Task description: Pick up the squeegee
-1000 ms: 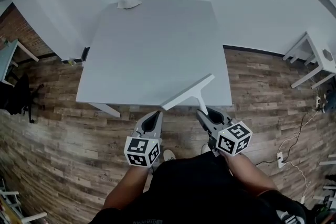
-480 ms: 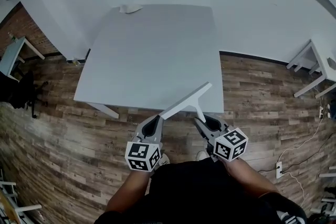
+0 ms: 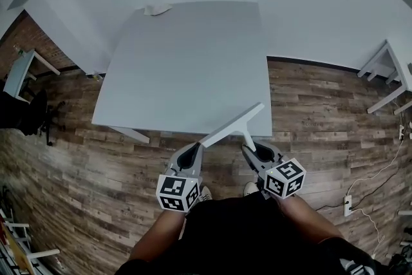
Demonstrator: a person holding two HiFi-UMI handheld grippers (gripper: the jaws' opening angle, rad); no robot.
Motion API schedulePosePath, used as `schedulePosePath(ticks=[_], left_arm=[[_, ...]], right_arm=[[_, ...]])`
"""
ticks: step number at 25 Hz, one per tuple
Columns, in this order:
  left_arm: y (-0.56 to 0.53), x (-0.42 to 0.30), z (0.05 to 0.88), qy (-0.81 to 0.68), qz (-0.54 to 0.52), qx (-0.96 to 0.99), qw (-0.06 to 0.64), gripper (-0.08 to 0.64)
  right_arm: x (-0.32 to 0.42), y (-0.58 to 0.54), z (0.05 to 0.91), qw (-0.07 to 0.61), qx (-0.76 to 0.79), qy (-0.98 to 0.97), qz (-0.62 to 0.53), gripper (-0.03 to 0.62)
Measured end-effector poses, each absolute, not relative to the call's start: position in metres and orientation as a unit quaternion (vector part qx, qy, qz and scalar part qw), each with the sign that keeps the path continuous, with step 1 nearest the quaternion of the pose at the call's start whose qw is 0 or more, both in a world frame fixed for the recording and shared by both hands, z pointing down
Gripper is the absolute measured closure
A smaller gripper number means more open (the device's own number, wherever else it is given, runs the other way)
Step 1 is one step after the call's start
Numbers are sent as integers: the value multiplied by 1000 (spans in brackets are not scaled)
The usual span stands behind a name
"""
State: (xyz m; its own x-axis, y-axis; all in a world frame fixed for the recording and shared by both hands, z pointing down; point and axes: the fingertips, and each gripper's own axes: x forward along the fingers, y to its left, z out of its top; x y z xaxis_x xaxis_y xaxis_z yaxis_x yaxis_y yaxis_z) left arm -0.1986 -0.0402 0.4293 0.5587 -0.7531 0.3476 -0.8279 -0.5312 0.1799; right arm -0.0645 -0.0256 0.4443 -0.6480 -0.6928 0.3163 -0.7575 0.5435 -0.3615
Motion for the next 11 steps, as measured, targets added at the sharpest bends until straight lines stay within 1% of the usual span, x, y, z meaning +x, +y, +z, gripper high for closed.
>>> schedulePosePath(ticks=[11], left_arm=[[-42,-192,429,-443,127,874,154,554]], right_arm=[[-57,-31,443,72,420,-875,230,498]])
